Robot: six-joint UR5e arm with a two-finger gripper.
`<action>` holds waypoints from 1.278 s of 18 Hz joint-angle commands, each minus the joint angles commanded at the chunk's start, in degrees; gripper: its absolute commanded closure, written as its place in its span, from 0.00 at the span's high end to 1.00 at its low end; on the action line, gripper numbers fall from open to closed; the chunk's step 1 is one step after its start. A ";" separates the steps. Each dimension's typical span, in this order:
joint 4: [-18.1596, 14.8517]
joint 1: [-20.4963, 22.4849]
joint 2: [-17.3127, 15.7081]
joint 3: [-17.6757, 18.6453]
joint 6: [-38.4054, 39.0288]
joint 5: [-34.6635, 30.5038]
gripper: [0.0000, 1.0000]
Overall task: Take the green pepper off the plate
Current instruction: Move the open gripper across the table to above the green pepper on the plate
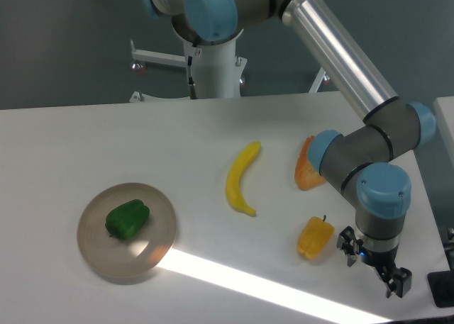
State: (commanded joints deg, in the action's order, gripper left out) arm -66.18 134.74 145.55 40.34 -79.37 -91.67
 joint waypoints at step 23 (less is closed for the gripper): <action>-0.09 -3.16 -15.90 21.87 26.52 10.18 1.00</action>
State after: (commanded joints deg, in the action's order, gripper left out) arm -66.27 131.58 129.65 62.21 -52.85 -81.49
